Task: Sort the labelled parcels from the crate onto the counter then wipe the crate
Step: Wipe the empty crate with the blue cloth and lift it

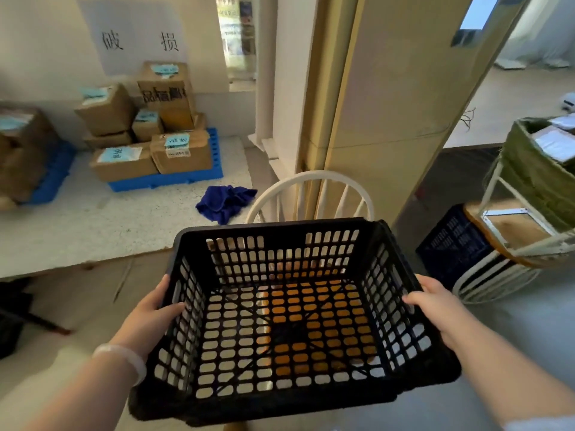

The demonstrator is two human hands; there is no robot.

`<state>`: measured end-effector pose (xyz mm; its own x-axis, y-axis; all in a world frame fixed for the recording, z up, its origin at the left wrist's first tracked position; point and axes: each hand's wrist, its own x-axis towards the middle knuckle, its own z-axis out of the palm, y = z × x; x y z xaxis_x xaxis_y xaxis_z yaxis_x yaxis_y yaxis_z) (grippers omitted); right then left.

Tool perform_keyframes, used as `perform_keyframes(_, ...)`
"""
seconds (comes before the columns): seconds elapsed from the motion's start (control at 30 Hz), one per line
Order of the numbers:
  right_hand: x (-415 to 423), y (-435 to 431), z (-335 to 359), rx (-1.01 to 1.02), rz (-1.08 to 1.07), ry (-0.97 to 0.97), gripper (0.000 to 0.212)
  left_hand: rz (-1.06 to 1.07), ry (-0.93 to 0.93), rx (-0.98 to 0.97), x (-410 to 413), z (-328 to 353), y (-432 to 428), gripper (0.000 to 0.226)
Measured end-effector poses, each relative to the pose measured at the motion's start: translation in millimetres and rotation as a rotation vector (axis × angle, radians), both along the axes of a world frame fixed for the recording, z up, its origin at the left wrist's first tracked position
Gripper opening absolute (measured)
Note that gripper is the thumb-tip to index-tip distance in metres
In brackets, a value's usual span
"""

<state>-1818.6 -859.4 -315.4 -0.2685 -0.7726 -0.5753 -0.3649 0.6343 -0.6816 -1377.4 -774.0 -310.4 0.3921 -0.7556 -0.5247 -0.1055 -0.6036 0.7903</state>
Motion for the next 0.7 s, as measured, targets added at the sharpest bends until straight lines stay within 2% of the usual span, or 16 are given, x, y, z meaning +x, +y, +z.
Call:
perform_keyframes(0.1, 16, -14, 7, 0.022, 0.114, -0.024, 0.044, 0.079, -0.04, -0.03, 10, 4, 22, 0.07)
perform_keyframes(0.27, 68, -19, 11, -0.028, 0.27, -0.021, 0.049, 0.203, 0.004, -0.098, 48, 8, 73, 0.069)
perform_keyframes(0.43, 176, 2, 23, -0.094, 0.379, -0.032, 0.05, 0.368, 0.06, -0.128, 124, 9, 139, 0.07)
perform_keyframes(0.57, 277, 24, 20, -0.127, 0.437, -0.033, 0.052, 0.474, 0.001, -0.138, 199, 13, 195, 0.066)
perform_keyframes(0.7, 375, 37, 10, -0.077, 0.53, -0.063, 0.058, 0.522, -0.087, -0.1, 278, 16, 250, 0.069)
